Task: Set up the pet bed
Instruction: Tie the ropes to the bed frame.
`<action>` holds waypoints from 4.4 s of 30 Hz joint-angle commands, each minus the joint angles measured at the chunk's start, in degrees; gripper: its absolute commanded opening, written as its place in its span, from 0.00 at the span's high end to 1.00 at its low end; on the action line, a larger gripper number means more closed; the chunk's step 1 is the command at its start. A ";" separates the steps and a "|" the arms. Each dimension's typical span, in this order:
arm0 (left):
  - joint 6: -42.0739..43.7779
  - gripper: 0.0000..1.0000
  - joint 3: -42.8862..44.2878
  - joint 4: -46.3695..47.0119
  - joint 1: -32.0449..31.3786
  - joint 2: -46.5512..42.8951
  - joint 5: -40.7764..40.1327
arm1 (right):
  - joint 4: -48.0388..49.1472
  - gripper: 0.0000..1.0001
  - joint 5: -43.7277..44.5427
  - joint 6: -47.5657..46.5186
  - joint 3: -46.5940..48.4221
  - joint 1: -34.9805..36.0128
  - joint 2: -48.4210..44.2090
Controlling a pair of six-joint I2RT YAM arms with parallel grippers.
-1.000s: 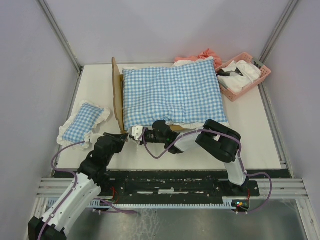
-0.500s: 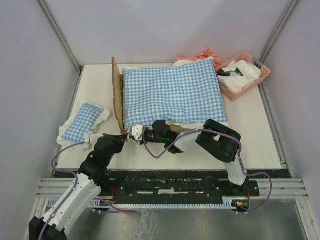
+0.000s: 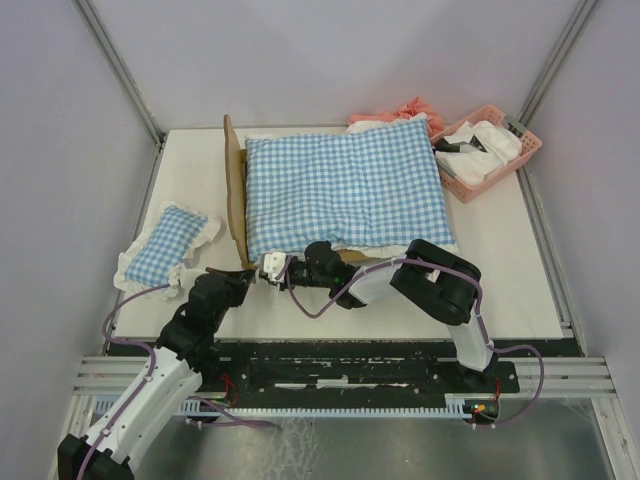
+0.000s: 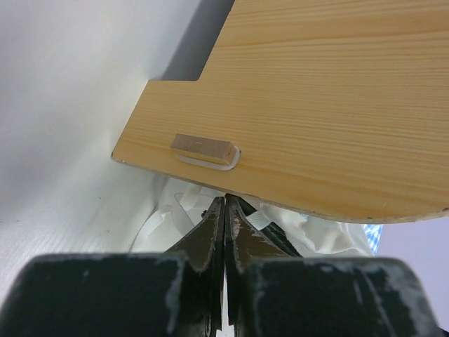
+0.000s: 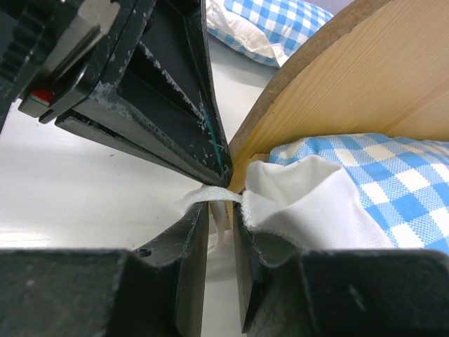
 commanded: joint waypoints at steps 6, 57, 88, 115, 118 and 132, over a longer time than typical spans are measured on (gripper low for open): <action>-0.75 0.97 1.63 -0.36 0.02 -1.59 -3.59 | 0.82 0.71 0.52 0.28 -0.42 0.30 1.12; 11.00 0.62 4.48 -14.67 0.01 -7.89 -7.87 | -33.96 0.64 52.44 64.89 6.52 9.96 -3.21; 10.96 0.59 7.43 -19.56 -0.03 -6.08 -5.99 | -44.08 0.58 57.17 68.24 14.77 13.91 0.98; 13.83 0.62 7.38 -18.00 0.01 -7.88 4.81 | -37.26 0.98 49.27 69.37 12.73 12.13 -7.12; 13.60 0.63 6.45 -17.50 -0.01 -8.79 6.36 | -35.64 0.98 48.56 71.68 11.32 11.28 -8.28; 14.20 0.64 0.38 -6.21 0.00 -11.24 15.02 | -33.12 0.98 48.27 78.94 7.42 9.76 -11.72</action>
